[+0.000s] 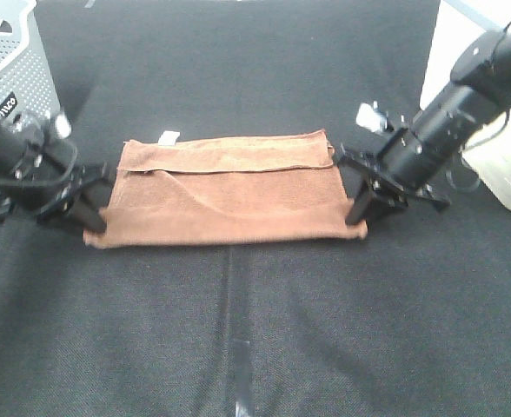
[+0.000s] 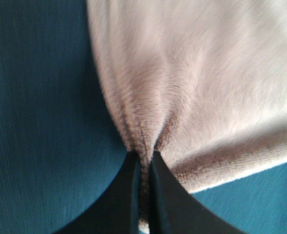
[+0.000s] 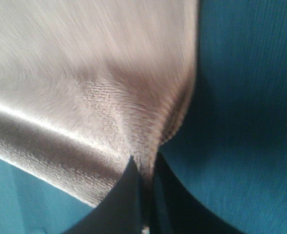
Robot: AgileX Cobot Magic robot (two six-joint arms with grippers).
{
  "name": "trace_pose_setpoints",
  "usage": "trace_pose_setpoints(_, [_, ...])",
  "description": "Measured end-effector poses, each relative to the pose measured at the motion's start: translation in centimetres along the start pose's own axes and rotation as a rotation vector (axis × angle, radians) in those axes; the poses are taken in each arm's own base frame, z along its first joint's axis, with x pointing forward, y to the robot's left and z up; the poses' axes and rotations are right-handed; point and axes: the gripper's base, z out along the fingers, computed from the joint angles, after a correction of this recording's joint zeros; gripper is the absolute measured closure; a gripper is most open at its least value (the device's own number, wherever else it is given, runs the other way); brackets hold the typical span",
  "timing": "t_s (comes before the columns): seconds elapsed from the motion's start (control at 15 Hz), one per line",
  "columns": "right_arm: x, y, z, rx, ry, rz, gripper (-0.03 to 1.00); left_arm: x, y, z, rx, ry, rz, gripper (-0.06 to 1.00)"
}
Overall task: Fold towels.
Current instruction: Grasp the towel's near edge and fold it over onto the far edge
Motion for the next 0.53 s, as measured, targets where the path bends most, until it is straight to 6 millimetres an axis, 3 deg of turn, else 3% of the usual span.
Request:
trace_pose_setpoints(0.2, [-3.8, 1.6, -3.1, 0.011, -0.168, -0.083, 0.97, -4.2, -1.5, -1.9, 0.029, -0.134, -0.005, 0.93])
trace_pose_setpoints(0.33, [-6.4, 2.5, -4.5, 0.005, -0.248, -0.128, 0.97, -6.8, -1.7, -2.0, 0.033, -0.189, -0.004, 0.93])
trace_pose_setpoints(0.53, [-9.7, 2.5, -4.3, 0.003, -0.292, -0.170, 0.97, -9.9, -1.9, -1.5, 0.035, -0.268, 0.011, 0.93])
